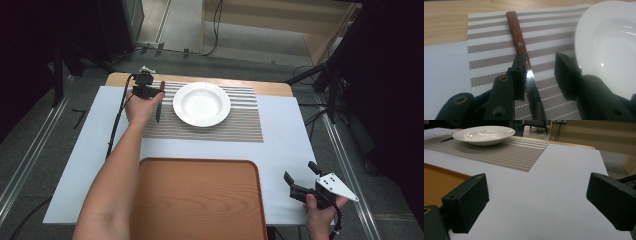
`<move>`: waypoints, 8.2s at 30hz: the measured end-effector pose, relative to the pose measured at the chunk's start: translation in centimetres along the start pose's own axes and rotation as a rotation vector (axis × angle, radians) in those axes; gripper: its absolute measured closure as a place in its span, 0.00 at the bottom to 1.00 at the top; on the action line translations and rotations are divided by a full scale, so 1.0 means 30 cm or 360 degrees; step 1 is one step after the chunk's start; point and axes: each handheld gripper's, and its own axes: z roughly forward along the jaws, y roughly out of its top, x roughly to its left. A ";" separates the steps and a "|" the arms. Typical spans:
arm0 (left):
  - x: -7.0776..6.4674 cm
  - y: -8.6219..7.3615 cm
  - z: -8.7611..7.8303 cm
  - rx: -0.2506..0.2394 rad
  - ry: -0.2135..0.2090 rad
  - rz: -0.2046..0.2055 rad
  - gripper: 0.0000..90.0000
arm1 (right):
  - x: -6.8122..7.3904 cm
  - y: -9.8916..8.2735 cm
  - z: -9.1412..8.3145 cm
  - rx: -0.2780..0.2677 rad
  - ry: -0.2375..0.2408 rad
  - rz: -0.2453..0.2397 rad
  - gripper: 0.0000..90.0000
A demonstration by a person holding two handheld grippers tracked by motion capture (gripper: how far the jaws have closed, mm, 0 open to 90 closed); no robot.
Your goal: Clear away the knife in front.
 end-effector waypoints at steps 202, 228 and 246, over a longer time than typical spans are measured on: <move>-0.288 -0.857 -0.570 0.0035 -0.0368 0.0499 0.85 | 0.005 0.000 0.011 0.0031 -0.0035 -0.0019 0.03; -0.304 -0.855 -0.554 -0.0054 -0.0390 0.0543 0.84 | 0.007 0.000 0.013 0.0039 -0.0038 -0.0020 0.03; -0.295 -0.848 -0.494 0.0078 -0.0379 0.0631 0.99 | 0.008 0.000 0.015 0.0047 -0.0046 -0.0026 0.03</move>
